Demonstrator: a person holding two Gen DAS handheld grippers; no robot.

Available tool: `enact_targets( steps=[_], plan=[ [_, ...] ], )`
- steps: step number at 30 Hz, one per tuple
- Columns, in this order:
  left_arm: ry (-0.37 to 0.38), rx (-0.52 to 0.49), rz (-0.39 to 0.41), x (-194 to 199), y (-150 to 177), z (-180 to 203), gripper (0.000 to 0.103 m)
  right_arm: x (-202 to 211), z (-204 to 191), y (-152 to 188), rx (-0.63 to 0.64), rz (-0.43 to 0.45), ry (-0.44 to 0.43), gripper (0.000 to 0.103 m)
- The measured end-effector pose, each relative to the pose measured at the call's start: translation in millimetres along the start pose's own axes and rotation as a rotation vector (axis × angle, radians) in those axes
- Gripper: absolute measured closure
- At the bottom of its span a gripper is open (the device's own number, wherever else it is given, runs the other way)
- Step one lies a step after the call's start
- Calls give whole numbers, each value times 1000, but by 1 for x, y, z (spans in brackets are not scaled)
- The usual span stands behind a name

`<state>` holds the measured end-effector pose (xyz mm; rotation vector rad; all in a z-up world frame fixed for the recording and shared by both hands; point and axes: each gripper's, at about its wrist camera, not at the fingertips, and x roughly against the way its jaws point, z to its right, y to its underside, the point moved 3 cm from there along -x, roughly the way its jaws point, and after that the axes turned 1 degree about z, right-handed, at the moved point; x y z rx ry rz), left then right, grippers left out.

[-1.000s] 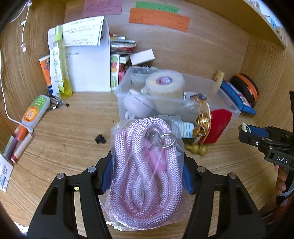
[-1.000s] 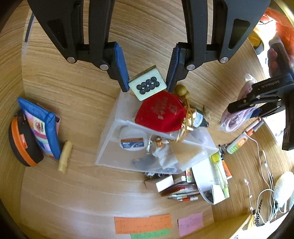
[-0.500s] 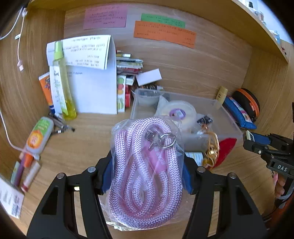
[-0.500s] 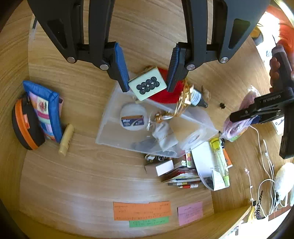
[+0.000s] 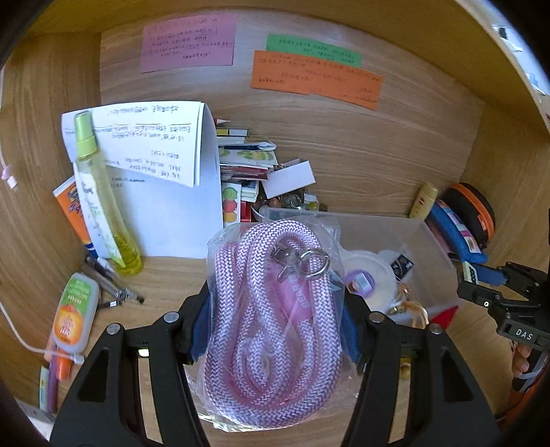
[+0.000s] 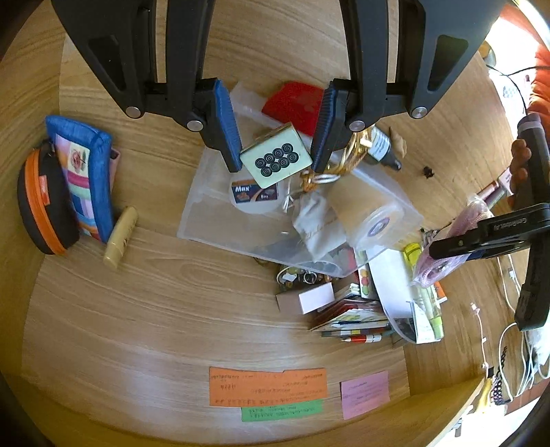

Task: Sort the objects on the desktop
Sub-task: 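Carry the rope bag and the tile over the clear box with both tools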

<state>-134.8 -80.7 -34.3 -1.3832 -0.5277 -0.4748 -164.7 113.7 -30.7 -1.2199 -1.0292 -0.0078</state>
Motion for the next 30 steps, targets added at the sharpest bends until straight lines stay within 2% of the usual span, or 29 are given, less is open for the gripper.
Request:
enact_targets(
  steps=[13, 30],
  plan=[
    [44, -27, -68, -53, -17, 2, 43, -45, 8, -29, -17, -45, -29, 65],
    [91, -103, -146, -100, -33, 28, 43, -107, 12, -49, -8, -167, -28, 65]
  ],
)
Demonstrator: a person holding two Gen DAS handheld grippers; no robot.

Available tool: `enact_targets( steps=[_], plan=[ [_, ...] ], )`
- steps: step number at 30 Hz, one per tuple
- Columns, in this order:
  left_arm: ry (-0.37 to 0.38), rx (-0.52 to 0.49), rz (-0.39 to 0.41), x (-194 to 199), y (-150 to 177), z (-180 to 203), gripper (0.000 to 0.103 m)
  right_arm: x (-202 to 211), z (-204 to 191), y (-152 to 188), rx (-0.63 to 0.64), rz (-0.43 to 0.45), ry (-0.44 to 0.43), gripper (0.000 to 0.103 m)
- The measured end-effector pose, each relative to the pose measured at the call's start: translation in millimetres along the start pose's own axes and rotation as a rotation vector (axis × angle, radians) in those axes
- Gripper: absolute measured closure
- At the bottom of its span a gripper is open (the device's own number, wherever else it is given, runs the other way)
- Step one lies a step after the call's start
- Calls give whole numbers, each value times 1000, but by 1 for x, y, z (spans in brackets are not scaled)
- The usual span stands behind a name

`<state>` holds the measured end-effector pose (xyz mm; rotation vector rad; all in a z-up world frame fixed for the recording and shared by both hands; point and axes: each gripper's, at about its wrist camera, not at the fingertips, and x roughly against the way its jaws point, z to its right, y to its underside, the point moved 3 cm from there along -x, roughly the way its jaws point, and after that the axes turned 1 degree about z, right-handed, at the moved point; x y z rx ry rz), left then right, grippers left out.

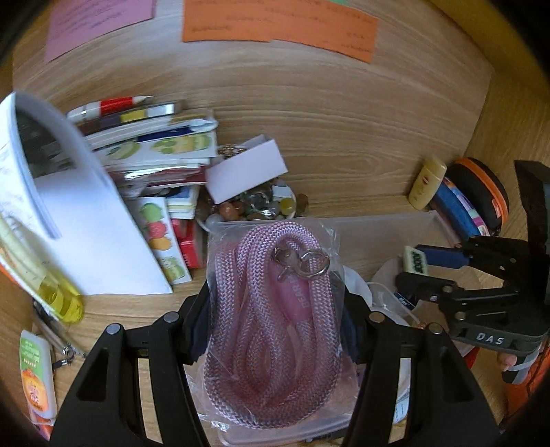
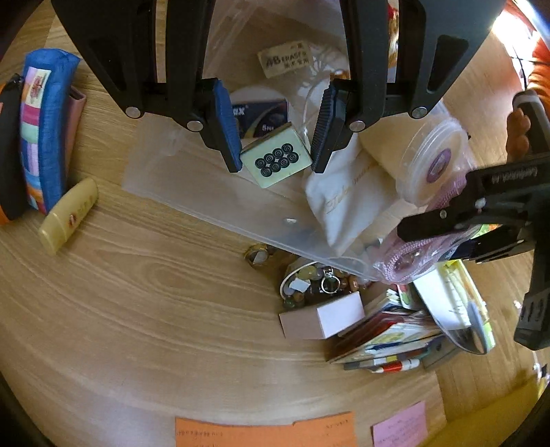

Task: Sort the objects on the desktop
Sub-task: 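Carry the rope bag and the tile over the clear box with both tools, then open both tools, dropping the rope bag and tile into the box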

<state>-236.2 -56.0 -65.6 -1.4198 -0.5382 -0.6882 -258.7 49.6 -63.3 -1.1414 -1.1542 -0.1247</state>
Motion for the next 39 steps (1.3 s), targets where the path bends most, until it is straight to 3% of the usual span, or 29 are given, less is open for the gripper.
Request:
enact_targets(
  steps=[10, 24, 29, 36, 39],
  plan=[
    [10, -19, -40, -11, 2, 6, 42, -19, -21, 0, 76, -49, 38, 65],
    [6, 4, -65, -5, 0, 1, 41, -23, -25, -7, 66, -72, 40, 64],
    [7, 19, -62, 2, -2, 0, 38, -11, -23, -10, 71, -27, 94, 34],
    [-23, -2, 2, 30, -5, 4, 27, 12, -30, -13, 121, 45, 179, 29],
    [-44, -31, 32, 45, -8, 9, 16, 21, -29, -14, 124, 69, 200, 21]
  ],
)
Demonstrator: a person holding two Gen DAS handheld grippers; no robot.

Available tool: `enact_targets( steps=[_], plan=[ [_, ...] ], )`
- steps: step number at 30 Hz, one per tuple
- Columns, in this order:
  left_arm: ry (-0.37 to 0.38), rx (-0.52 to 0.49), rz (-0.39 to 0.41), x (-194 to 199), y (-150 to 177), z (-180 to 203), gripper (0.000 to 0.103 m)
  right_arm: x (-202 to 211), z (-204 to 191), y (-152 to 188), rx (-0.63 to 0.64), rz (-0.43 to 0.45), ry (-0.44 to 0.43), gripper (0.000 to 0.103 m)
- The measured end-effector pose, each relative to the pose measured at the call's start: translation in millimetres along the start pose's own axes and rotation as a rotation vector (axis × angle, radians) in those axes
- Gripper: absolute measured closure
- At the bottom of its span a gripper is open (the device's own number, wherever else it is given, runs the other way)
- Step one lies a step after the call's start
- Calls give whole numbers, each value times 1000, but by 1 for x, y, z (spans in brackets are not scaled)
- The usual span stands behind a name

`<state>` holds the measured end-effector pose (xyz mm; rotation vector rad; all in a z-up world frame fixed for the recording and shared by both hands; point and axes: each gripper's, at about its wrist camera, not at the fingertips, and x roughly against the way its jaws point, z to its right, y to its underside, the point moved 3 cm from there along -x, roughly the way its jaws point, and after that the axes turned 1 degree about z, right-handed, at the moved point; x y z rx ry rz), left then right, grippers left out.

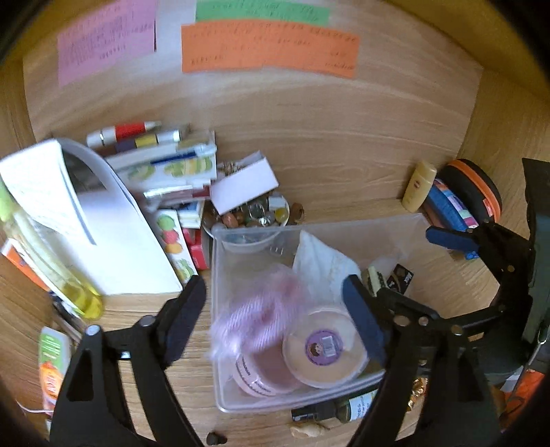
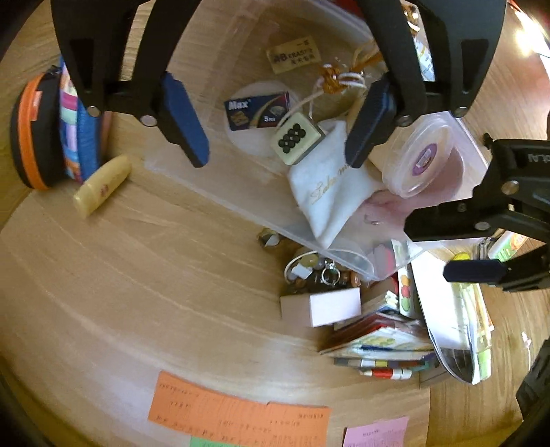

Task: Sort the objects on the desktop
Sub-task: 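Open both tools, dropping the rope bag and tile into the box, then withdraw both tools from the box toward the remaining desk items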

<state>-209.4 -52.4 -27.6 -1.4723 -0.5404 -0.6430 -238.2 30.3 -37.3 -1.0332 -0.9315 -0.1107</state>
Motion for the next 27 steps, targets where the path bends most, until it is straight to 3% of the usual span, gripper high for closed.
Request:
enact_targets(
  steps=[7, 16, 27],
  plan=[
    [-43, -28, 69, 34, 3, 3, 6, 28, 4, 7, -7, 25, 8, 19],
    [-96, -48, 101, 63, 19, -2, 3, 57, 2, 28, -30, 64, 11, 18],
    [-165, 7, 34, 75, 66, -43, 3, 73, 12, 67, -110, 55, 0, 18]
  ],
)
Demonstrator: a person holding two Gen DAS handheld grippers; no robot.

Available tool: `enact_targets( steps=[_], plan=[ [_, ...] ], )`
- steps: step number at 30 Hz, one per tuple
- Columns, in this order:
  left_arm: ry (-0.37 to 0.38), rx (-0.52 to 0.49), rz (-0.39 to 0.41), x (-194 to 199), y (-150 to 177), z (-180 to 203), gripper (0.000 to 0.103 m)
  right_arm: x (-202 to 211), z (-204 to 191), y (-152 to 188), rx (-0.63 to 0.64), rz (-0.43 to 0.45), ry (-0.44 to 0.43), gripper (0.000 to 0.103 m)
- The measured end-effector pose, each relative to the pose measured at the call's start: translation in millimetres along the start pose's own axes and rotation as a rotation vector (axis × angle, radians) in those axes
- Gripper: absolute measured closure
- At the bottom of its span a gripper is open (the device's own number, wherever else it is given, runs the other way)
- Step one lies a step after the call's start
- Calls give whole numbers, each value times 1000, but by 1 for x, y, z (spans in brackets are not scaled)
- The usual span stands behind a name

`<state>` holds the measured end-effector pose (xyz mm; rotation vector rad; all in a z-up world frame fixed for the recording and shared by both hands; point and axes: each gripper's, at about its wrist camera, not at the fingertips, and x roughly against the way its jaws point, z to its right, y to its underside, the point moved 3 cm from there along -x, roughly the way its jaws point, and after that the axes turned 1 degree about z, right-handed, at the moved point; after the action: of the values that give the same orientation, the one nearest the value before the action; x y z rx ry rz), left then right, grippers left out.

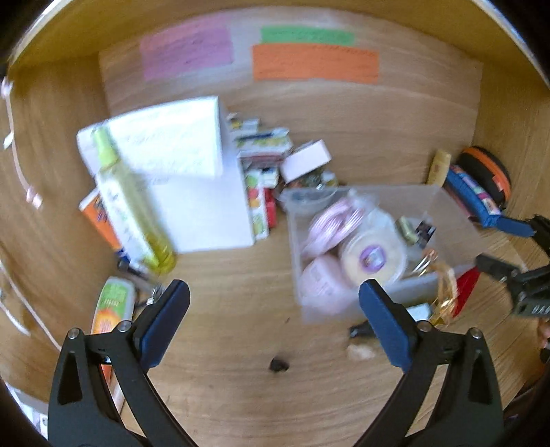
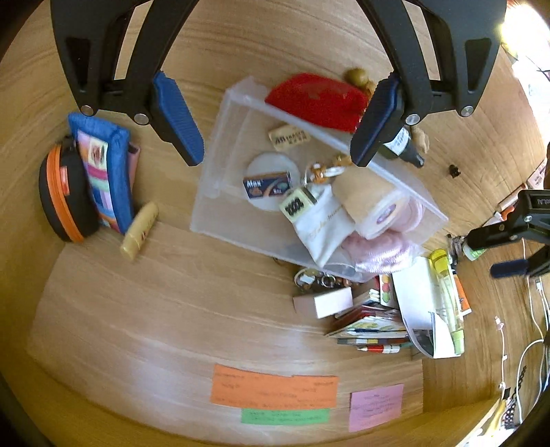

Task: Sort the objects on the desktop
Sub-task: 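Withdraw both tools from the box toward the remaining desk items, then grasp the small black clip with left tool while right tool grasps red velvet pouch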

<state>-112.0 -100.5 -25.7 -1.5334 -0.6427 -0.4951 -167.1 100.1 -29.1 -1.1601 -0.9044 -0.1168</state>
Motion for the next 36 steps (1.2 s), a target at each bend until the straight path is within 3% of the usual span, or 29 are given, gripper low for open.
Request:
enact_targets(
  steps=[6, 13, 21, 28, 36],
  plan=[
    [-29, 38, -78, -12, 31, -22, 3, -4, 9, 21, -69, -41, -16, 18],
    [-39, 21, -125, -22, 60, -31, 3, -12, 14, 49, -92, -68, 35, 18],
    [-26, 3, -139, -31, 76, -23, 3, -36, 2, 65, -119, -147, -55, 18],
    [-7, -13, -160, -38, 81, -17, 25, -45, -7, 62, -91, -141, -31, 15],
    [19, -10, -157, -42, 82, -16, 25, -25, 4, 77, -173, -124, -142, 17]
  ],
)
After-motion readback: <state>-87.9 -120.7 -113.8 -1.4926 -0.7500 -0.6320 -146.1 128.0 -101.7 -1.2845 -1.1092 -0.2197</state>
